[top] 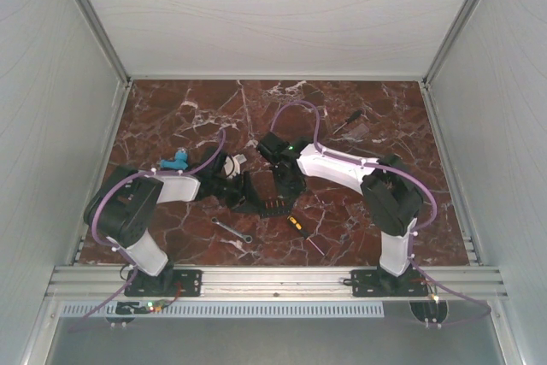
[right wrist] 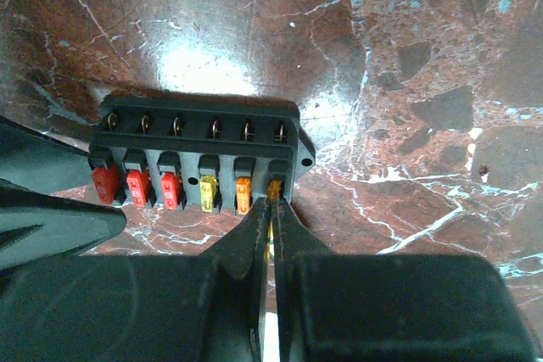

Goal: Snap on the fuse box
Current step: Install the fuse at the fuse box base, then pick up the fuse box cover from the center of the board, then close the fuse box cover on the fuse box base.

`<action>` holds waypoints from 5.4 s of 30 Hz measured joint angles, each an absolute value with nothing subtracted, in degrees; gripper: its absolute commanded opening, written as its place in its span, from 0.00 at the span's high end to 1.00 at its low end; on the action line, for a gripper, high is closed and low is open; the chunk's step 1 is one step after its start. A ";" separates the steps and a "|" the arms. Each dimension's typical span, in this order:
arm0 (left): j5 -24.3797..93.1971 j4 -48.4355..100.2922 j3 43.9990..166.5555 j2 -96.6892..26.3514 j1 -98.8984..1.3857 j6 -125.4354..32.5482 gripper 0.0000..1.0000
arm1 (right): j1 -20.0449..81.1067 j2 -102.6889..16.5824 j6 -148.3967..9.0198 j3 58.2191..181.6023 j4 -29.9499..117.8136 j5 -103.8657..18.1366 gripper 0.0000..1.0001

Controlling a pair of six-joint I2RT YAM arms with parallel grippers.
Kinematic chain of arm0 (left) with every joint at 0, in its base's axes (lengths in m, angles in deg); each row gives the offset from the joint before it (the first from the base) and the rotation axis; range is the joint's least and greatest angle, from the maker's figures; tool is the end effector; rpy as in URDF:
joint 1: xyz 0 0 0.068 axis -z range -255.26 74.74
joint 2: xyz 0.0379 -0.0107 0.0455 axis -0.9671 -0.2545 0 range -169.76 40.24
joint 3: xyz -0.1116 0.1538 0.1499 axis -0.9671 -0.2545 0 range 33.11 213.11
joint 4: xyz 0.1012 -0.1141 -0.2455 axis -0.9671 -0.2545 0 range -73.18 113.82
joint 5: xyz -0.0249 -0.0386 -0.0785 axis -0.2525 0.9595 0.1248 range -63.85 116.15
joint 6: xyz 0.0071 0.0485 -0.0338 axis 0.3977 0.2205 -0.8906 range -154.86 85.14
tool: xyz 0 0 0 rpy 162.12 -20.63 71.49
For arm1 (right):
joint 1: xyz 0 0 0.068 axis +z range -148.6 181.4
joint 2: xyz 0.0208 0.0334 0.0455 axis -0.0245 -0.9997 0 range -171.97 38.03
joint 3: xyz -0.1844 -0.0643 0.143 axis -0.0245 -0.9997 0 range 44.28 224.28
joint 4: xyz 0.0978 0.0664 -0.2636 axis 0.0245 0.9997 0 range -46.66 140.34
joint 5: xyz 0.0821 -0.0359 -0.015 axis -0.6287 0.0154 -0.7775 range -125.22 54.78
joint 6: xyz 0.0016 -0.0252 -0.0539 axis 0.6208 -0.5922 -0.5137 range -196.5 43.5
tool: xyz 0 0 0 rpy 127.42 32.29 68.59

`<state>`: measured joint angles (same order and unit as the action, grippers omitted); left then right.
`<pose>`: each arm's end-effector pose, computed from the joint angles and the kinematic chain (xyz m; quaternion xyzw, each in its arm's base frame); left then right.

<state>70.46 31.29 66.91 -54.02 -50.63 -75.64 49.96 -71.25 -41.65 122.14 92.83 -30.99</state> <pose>0.2491 -0.1477 0.0519 -0.0048 0.8864 -0.4598 0.0542 0.2542 0.2830 0.1249 -0.1160 0.9894 0.0252 0.0836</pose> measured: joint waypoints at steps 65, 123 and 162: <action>40.54 0.73 82.65 -31.38 -64.16 -56.95 0.10 | 18.14 -65.15 -53.08 118.62 70.30 -20.15 0.19; 57.35 37.80 75.67 -59.31 -41.04 -85.34 0.16 | 24.41 -43.82 -51.90 98.69 68.90 -23.08 0.80; 43.53 7.20 77.71 -26.48 -62.00 -66.72 0.00 | 51.38 -62.39 -42.48 114.34 79.56 -15.02 0.76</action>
